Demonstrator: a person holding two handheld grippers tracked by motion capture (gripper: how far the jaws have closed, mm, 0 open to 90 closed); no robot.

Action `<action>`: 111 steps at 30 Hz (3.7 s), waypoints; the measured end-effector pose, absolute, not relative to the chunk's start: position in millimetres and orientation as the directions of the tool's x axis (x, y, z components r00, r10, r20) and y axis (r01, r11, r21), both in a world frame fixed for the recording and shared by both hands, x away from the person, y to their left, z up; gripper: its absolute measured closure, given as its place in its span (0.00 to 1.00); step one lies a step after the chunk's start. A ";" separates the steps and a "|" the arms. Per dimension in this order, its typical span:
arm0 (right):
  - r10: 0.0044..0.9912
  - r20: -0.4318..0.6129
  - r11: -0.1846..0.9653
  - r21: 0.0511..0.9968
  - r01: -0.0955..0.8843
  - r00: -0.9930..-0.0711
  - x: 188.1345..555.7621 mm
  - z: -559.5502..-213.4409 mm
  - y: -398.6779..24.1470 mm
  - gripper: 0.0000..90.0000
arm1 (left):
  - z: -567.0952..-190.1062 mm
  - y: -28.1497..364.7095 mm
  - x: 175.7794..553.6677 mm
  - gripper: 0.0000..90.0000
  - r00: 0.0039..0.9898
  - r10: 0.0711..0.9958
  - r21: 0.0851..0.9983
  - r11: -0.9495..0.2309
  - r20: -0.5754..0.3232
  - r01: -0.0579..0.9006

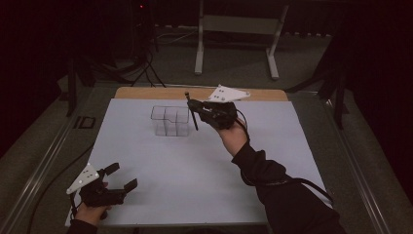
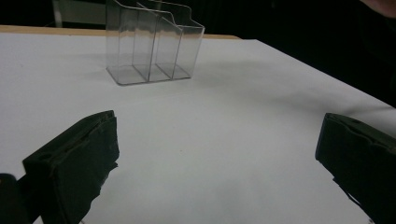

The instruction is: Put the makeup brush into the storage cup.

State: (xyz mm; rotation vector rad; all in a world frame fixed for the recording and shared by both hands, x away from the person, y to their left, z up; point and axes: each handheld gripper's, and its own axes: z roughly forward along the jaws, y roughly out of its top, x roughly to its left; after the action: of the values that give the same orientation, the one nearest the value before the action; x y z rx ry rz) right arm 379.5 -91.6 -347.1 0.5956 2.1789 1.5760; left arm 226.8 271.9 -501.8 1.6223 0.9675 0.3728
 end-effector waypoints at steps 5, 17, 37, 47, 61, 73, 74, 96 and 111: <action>0.551 -0.070 0.272 0.957 0.100 -0.831 385.7 -341.0 -86.0 0.93 | -501.7 271.4 226.7 0.01 0.615 0.750 0.922 -0.016 -0.245 0.388; 0.554 -0.052 0.239 0.966 0.098 -0.831 401.7 -326.9 -72.2 0.93 | -501.8 270.5 226.6 0.01 0.623 0.742 0.924 -0.014 -0.247 0.382; 0.564 -0.034 0.202 0.974 0.098 -0.825 431.0 -317.7 -40.3 0.93 | -500.6 267.8 227.5 0.01 0.659 0.710 0.933 -0.009 -0.248 0.360; 0.538 0.003 0.097 0.993 0.066 -0.843 445.6 -315.6 -29.9 0.93 | -500.3 267.1 227.4 0.01 0.662 0.709 0.934 -0.014 -0.242 0.356; 0.576 0.014 0.136 0.984 0.113 -0.817 465.8 -353.9 -15.0 0.93 | -500.9 267.6 227.8 0.01 0.662 0.707 0.933 -0.009 -0.249 0.360; 0.592 0.032 0.172 0.971 0.165 -0.806 472.8 -376.8 -7.4 0.93 | -501.1 267.5 227.9 0.01 0.662 0.706 0.933 -0.010 -0.249 0.361; 0.593 0.031 0.177 0.970 0.168 -0.805 473.3 -379.0 -6.8 0.93 | -501.1 267.5 227.8 0.01 0.663 0.707 0.933 -0.010 -0.249 0.361; 0.601 0.044 0.283 0.922 0.265 -0.798 483.3 -413.5 3.2 0.93 | -500.6 266.8 227.5 0.01 0.667 0.701 0.931 -0.012 -0.253 0.366; 0.682 0.064 0.272 0.903 0.334 -0.729 478.4 -431.4 6.5 0.92 | -500.6 266.8 227.5 0.01 0.667 0.700 0.930 -0.012 -0.255 0.368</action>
State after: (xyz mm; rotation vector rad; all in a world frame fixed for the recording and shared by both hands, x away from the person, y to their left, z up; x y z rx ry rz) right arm 478.4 6.5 -431.4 0.9257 2.2111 1.4419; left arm 227.5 266.8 -500.6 1.6237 0.8922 0.3278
